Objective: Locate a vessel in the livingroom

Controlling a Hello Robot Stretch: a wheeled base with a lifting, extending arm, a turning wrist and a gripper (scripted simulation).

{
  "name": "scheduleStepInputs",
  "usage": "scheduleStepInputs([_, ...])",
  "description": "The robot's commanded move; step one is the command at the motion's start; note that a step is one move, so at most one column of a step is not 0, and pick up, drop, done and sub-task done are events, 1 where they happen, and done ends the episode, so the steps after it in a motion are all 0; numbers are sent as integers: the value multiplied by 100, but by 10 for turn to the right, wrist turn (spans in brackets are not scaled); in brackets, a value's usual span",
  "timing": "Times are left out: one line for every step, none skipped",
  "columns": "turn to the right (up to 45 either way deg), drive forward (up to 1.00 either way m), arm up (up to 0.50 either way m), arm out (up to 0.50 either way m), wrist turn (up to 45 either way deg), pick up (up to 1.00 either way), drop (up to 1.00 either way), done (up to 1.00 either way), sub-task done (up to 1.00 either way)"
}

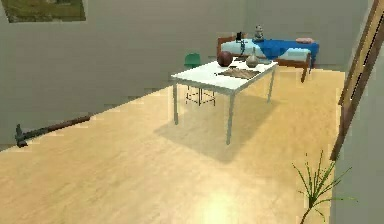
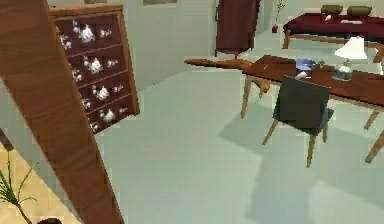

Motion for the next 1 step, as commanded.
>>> scheduleStepInputs([0, 95, 0, 0, 0, 0, 0, 0, 0])
